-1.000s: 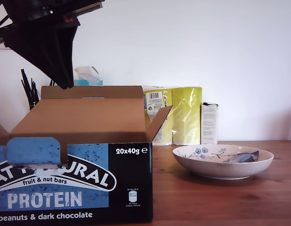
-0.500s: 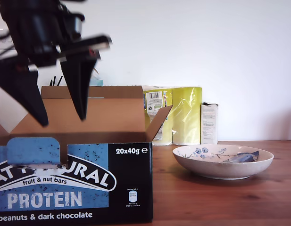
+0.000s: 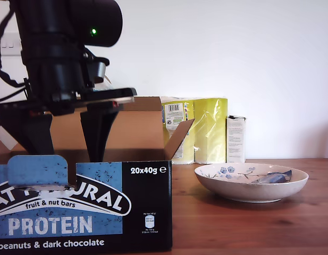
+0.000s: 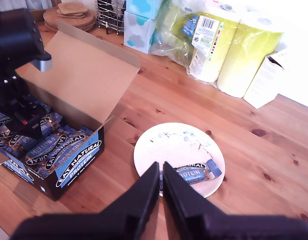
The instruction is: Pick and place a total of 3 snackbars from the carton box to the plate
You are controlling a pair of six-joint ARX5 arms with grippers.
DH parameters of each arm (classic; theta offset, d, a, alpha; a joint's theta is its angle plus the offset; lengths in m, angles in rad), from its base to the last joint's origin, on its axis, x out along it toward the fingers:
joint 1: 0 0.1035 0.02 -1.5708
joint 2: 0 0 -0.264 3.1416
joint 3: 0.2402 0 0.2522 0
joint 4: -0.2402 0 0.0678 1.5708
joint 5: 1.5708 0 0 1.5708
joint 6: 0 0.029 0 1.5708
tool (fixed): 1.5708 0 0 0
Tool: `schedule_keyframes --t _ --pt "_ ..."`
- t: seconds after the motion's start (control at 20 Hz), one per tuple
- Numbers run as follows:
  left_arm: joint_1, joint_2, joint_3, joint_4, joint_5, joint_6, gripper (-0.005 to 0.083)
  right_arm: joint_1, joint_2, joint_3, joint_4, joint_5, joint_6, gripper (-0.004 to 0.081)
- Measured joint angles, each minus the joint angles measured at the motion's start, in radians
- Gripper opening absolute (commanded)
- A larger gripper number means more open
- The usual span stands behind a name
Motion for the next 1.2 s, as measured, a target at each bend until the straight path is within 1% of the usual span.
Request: schedule_keyframes --t 0.25,0.5,0.75,0.9,1.0,1.2 --pt "0.019 0.025 0.0 0.012 -0.029 0.006 0.0536 0.0 0.0 0.0 0.0 0.0 0.0 -0.0013" --pt "0.036 0.025 0.0 0.018 -0.031 0.021 0.0536 0.0 0.0 0.0 0.0 0.0 0.0 -0.0013" --pt "0.036 0.027 0.0 0.034 -0.031 0.022 0.0536 0.0 0.0 0.0 0.0 0.0 0.0 -0.0013" --pt "0.037 0.063 0.0 0.044 -0.031 0.034 0.0536 0.0 0.0 0.0 0.0 0.0 0.0 -0.0013" --pt "0.036 0.091 0.0 0.047 -0.038 0.045 0.0536 0.0 0.0 0.0 0.0 0.0 0.0 -0.0013" --pt "0.036 0.095 0.0 0.051 -0.054 0.048 0.0536 0.0 0.0 0.0 0.0 -0.001 0.0 -0.0013"
